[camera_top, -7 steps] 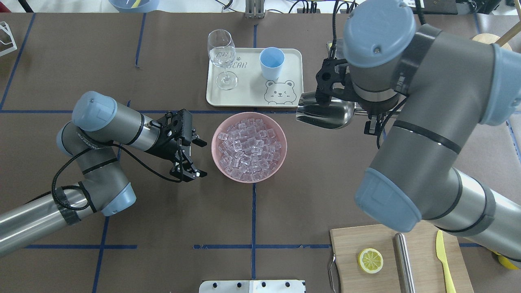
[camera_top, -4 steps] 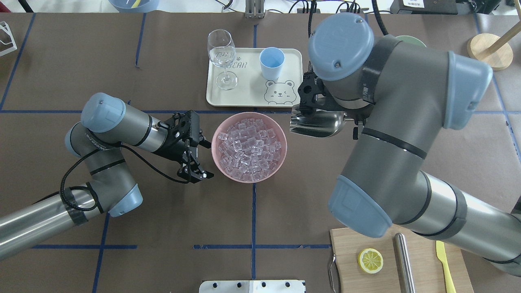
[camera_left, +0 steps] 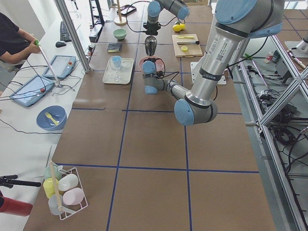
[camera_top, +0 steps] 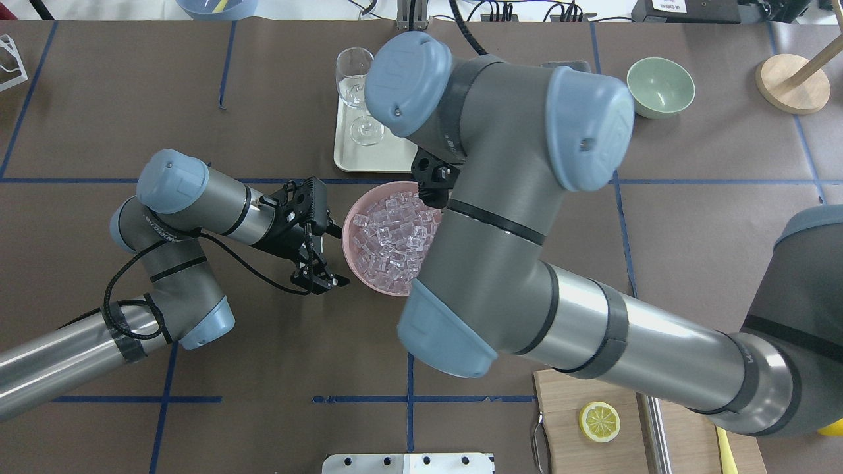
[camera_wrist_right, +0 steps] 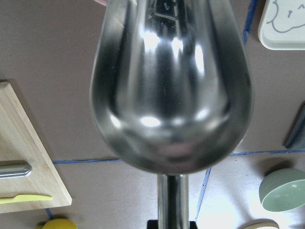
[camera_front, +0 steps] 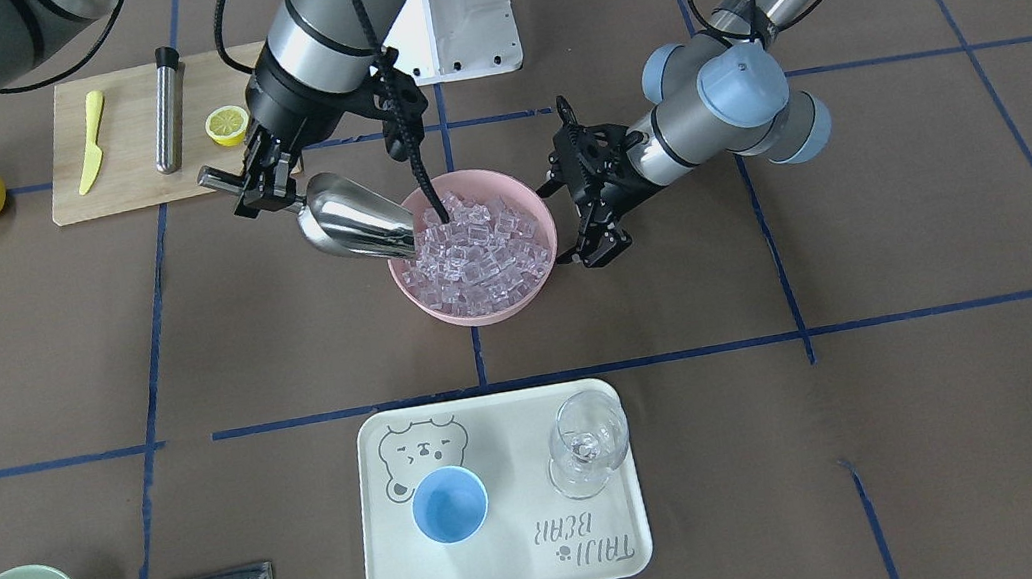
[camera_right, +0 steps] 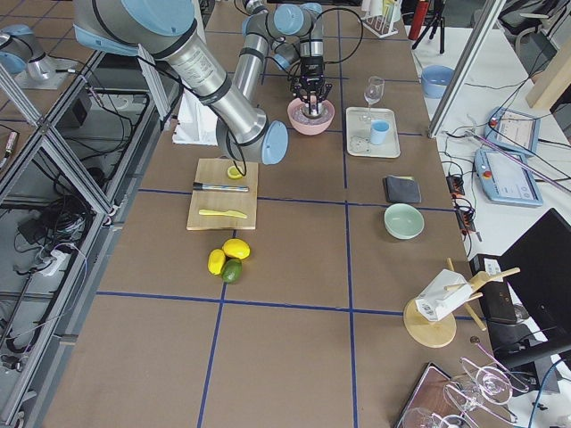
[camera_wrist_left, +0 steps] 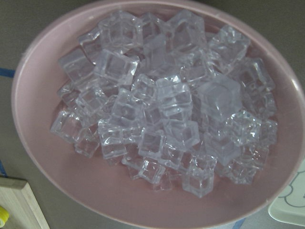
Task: Put ice in cup with scoop
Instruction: 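Dig the scoop into the ice cubes with the right gripper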
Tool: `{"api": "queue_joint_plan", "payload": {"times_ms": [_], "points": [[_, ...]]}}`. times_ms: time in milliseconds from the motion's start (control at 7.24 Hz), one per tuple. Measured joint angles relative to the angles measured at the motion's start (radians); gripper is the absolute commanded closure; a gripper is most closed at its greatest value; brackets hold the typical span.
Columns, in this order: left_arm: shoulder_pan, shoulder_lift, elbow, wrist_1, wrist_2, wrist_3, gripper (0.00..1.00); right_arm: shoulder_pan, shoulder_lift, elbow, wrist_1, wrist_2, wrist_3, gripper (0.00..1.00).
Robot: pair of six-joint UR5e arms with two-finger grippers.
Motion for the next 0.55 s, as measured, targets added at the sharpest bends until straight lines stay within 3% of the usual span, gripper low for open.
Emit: {"api": "queue_joint_plan", "payload": {"times_ms": [276,552], "points": [[0.000,0.000,0.000,-0.001,0.000,0.000,0.00,-0.020,0.067,-0.134,-0.022,-0.010,-0.002,1.00],[0.001,0.000,0.001,-0.004,0.000,0.000,0.00,-0.026,0.117,-0.207,-0.070,-0.012,-0.018,1.00]]}}
